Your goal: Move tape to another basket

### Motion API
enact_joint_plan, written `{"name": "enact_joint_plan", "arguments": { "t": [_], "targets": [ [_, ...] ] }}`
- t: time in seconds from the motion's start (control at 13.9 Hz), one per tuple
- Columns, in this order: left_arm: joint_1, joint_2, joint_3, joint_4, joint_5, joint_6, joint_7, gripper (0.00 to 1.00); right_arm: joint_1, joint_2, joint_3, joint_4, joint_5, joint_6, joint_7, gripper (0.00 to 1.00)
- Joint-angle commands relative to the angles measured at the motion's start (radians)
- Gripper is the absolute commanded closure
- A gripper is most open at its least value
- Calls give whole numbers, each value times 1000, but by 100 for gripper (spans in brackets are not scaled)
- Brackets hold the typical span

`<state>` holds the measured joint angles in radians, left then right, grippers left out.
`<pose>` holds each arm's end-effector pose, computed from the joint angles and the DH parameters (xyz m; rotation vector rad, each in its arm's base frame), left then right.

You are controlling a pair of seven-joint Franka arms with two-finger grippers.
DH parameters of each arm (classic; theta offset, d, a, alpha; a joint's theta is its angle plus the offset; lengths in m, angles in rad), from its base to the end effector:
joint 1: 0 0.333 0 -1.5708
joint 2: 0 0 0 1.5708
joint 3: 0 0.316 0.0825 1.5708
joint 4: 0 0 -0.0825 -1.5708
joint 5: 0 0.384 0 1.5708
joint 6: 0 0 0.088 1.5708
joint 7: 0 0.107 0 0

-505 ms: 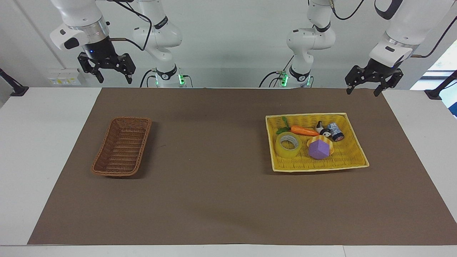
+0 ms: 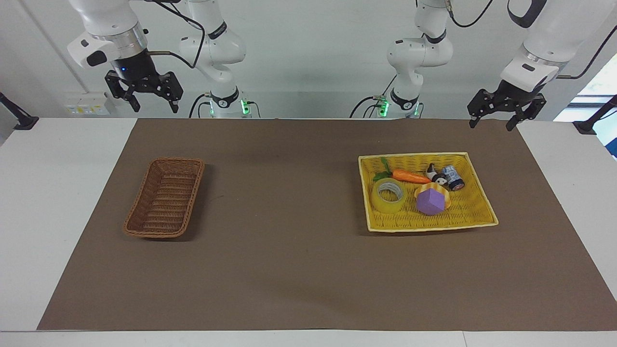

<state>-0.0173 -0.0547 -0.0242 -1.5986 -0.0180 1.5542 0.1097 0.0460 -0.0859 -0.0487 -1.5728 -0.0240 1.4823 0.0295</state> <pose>0.5353 -0.0246 0.6398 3.1163 -0.2366 0.0169 0.5183 -0.0054 0.6619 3.1213 -0.0532 -0.0069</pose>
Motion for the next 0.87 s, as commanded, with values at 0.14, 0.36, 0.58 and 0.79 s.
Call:
{"name": "enact_joint_plan", "arguments": {
  "t": [0.14,0.36,0.58,0.79],
  "targets": [
    [13,7,-2,11,-11,0,4,0,-6,-15,4,-16,9,-8,7,0],
    [13,7,-2,11,-11,1,7,0,-6,-15,4,-16,9,-8,7,0],
    [13,6,-2,8,-11,1,5,0,-8,-15,4,-16,9,-8,6,0],
    [11,0,-2,-12,-11,12,4,0,-9,-15,4,-16,9,-8,4,0]
  ]
}}
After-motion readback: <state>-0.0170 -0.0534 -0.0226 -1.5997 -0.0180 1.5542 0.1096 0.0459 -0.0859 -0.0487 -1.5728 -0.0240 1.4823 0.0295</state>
